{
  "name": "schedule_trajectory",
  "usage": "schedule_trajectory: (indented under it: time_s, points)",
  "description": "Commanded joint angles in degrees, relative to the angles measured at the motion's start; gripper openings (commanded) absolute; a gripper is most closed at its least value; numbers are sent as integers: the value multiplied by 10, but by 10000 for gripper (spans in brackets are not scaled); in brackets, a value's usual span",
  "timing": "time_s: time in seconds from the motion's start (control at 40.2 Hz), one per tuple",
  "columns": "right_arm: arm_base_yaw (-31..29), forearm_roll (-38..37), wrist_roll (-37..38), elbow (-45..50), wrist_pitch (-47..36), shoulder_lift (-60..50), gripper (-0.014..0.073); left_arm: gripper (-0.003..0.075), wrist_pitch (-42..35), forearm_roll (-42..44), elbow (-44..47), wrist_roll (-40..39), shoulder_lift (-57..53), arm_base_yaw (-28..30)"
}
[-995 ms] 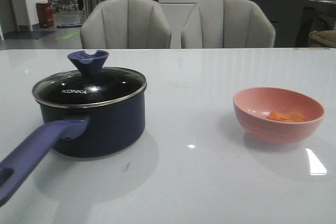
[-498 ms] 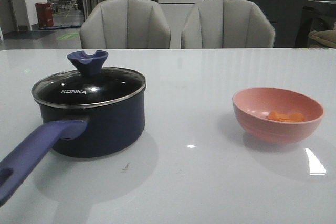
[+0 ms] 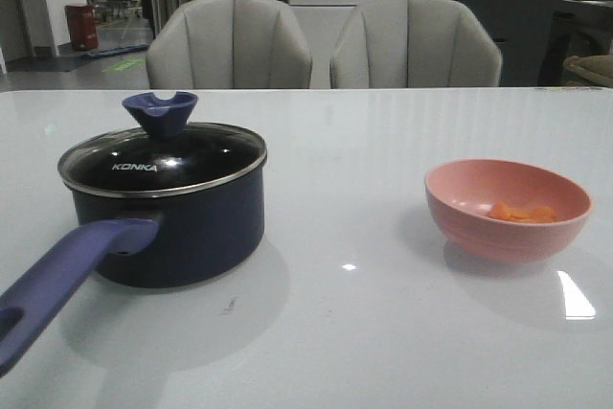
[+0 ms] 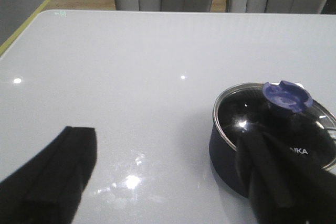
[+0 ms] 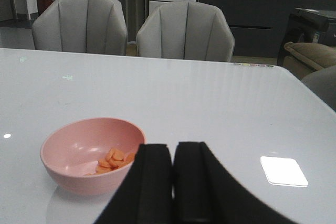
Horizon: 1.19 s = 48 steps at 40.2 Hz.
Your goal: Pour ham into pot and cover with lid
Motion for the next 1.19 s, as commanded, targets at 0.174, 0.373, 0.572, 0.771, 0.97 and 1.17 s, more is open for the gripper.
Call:
schedule_trajectory:
  time_s: [0.174,0.373,0.572,0.771,0.97,1.17]
  points:
    - [-4,-7,-1,-3,-45,-11,160,657,-10,-14,-99,0,111,-5]
    - [-4,-7,-1,-3,-45,-11,160,657,86,-36,-231,0,266,-19]
    - [-4,-7,-1,-3,-45,-11,160,657,169,-36,-377,0,420,-83]
    - [-4,-7,-1,-3,-45,-11,160,657,247,23,-521,-84,552,-148]
    - [-4,-7,-1,-3,-45,-11,160,657,344,134,-643,-150,669,-210]
    - [-4,-7,-1,-3,-45,-11,160,657,413,101,-737,-186,748,-218]
